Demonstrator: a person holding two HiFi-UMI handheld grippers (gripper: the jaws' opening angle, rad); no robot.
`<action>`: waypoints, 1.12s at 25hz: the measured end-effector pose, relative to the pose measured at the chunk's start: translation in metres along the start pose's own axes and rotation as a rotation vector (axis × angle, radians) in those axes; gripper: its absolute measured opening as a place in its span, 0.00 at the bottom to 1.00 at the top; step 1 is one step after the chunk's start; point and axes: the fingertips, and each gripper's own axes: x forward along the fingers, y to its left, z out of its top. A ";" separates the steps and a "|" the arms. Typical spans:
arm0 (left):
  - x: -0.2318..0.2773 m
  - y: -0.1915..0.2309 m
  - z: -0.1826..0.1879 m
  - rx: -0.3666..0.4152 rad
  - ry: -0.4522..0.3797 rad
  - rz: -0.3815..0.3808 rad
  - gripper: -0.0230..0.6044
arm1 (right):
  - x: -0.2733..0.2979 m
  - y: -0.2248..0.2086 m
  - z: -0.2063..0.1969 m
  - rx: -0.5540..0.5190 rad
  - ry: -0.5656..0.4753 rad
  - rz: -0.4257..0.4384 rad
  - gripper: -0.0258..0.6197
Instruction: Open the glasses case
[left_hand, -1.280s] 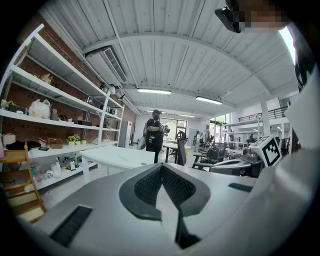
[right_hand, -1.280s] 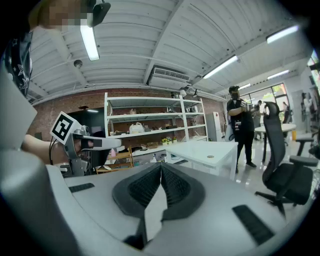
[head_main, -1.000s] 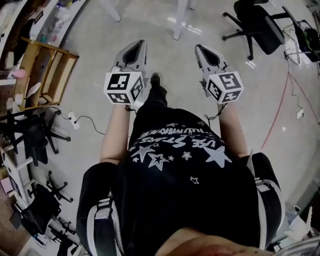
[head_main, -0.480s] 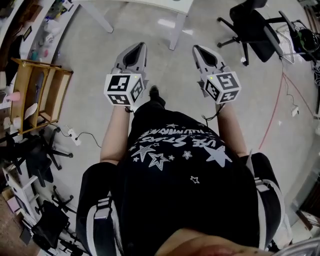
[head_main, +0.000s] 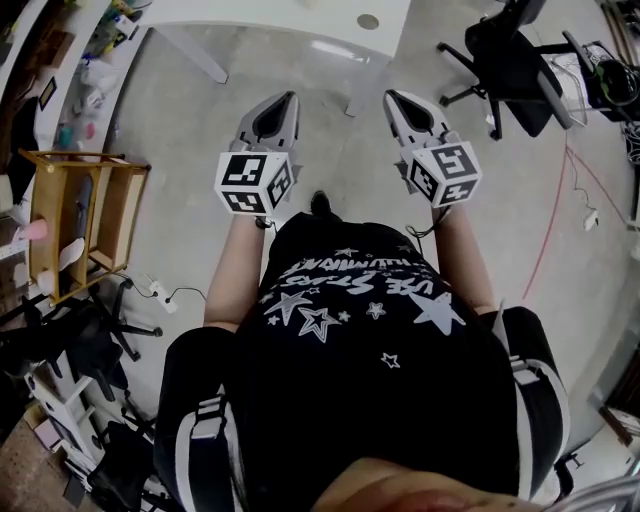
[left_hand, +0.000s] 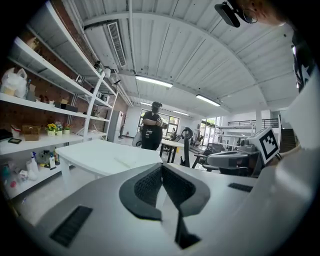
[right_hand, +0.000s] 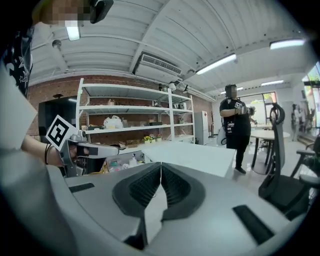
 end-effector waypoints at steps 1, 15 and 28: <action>0.004 0.005 0.001 0.002 0.001 -0.006 0.06 | 0.006 -0.003 0.000 -0.001 0.003 -0.009 0.05; 0.049 0.048 -0.006 -0.012 0.046 0.011 0.06 | 0.072 -0.032 -0.004 0.005 0.042 0.022 0.05; 0.136 0.109 0.024 0.018 0.042 0.103 0.06 | 0.197 -0.109 0.037 -0.031 -0.013 0.092 0.05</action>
